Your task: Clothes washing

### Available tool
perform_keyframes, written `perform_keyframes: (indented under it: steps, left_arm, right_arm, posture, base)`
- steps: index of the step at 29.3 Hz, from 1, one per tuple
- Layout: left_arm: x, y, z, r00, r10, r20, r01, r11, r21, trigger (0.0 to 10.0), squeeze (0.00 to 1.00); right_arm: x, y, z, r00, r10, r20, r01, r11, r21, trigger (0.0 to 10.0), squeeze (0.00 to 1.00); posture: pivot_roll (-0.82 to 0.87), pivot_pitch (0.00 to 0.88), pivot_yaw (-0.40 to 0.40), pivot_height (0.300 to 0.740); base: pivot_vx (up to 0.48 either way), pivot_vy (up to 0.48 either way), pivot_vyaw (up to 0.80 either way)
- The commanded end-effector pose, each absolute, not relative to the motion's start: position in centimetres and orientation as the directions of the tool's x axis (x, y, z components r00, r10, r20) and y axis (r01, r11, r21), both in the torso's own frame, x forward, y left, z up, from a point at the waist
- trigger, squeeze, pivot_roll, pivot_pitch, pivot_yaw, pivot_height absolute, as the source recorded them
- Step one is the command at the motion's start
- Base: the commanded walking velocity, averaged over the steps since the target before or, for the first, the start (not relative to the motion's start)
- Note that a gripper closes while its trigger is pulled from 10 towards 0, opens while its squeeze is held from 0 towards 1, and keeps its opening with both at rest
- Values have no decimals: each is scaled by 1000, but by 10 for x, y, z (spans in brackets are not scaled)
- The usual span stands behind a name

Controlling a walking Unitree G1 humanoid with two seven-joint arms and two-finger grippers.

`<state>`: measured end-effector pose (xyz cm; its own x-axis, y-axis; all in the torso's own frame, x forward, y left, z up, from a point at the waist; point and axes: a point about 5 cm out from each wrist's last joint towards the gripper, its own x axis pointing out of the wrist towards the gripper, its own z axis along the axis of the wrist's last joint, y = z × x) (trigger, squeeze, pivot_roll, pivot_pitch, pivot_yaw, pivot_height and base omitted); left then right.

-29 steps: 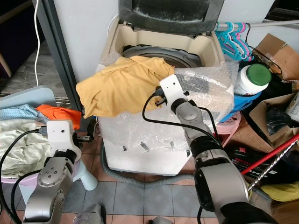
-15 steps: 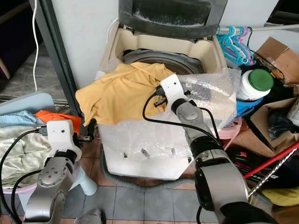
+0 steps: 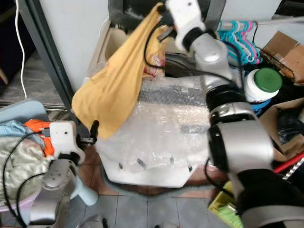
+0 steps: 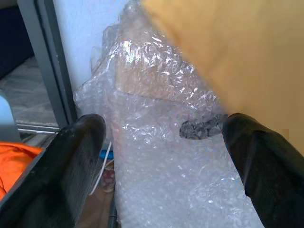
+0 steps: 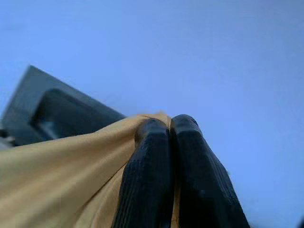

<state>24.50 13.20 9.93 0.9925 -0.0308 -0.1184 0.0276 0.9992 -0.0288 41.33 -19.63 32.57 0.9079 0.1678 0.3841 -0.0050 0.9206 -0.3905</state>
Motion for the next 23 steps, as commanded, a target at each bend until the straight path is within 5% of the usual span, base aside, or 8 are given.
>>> perform_keyframes:
  steps: [1, 23]
  left_arm:
    - [246, 138, 100, 993, -15, -117, 14, 1000, -11, 10000, 0]
    - [246, 138, 100, 993, -12, -120, 11, 1000, -9, 10000, 0]
  right_arm:
    - [416, -197, 327, 919, 78, 388, 75, 928, -365, 0, 0]
    - [416, -204, 322, 927, 32, 373, 113, 925, -362, 0, 0]
  posture:
    - [70, 0, -70, 740]
    - [70, 0, -70, 740]
  base:
    - [0, 0, 0]
    - [0, 0, 0]
